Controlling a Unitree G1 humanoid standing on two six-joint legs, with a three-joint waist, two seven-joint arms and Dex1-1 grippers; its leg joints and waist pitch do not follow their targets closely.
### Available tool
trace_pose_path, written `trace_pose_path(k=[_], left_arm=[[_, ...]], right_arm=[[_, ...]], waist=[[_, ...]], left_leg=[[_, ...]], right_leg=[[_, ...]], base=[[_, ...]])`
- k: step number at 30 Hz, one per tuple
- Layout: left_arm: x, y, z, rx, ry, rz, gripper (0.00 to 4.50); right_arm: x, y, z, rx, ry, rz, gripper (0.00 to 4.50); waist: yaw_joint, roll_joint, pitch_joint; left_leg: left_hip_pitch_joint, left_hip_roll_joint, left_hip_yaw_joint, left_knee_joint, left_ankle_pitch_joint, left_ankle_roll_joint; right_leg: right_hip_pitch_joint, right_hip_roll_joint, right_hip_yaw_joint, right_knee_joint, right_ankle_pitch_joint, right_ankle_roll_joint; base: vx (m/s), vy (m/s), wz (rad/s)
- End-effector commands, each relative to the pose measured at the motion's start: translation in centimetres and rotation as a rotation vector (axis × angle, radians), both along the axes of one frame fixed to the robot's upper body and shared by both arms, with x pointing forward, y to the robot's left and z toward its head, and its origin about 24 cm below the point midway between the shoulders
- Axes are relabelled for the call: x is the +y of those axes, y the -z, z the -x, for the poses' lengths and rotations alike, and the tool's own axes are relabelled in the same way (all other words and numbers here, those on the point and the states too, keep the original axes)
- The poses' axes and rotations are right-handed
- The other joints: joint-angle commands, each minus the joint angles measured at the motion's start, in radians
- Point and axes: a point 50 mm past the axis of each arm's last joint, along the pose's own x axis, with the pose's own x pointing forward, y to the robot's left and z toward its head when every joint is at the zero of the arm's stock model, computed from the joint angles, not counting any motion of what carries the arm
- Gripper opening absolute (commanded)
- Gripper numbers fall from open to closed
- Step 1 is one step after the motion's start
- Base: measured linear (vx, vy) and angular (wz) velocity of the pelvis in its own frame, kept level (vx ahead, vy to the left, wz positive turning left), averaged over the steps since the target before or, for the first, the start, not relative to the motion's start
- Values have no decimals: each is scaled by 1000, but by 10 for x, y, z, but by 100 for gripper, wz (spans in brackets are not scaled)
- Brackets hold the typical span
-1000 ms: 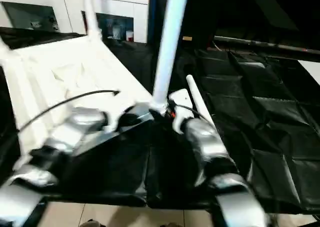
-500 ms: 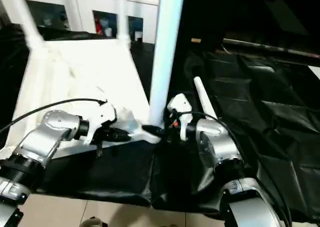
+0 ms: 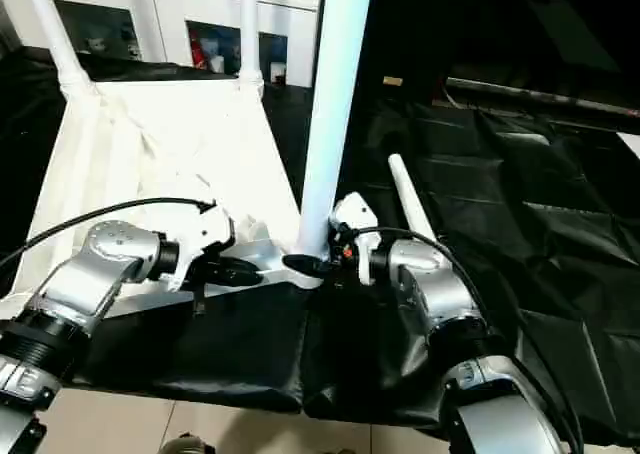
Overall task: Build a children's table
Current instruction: Rotate leg to tighten
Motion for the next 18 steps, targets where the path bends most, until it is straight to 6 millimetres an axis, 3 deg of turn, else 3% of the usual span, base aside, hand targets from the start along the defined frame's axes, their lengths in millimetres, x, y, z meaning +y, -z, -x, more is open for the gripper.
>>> trace_pose_path(k=[1,5,6,8,9,14,18], left_arm=[[-15,-12,-4,-33,10,120,0],[-27,-7,-23,-110,-205,81,0],[-28,-7,-24,-112,-210,79,0],[-40,-7,-34,-120,-333,72,0],[-41,-7,-34,-120,-342,72,0],[-62,-10,-45,-163,-464,58,0],[-74,-12,-44,-167,-440,71,0]], right_arm=[[-6,9,1,43,67,-4,273],[-6,27,-10,81,415,25,272],[-6,28,-10,82,427,27,272],[-3,34,-17,109,653,46,272],[-3,35,-17,111,667,46,272],[12,37,-24,189,904,-9,272],[25,35,-27,199,923,-16,272]], waist=[[-4,-3,-70],[-9,-3,-68],[-11,-4,-68],[-14,-3,-68],[-14,-3,-68],[-15,-2,-75],[-13,-4,-76]], left_leg=[[9,7,8,-62,-189,23],[9,4,7,-64,-198,-6],[10,4,7,-64,-203,-10],[11,3,6,-63,-227,-20],[11,3,6,-63,-227,-20],[10,0,8,-59,-204,-11],[5,-1,9,-57,-177,8]], right_leg=[[56,-58,43,-69,-236,-174],[55,-59,43,-76,-290,-153],[53,-59,43,-77,-303,-150],[50,-59,43,-80,-339,-139],[50,-59,43,-80,-339,-139],[52,-55,43,-70,-236,-144],[57,-55,43,-65,-184,-148]], base=[[0,0,0],[0,0,0],[0,0,0],[0,0,0],[0,0,0],[0,0,0],[0,0,0]])
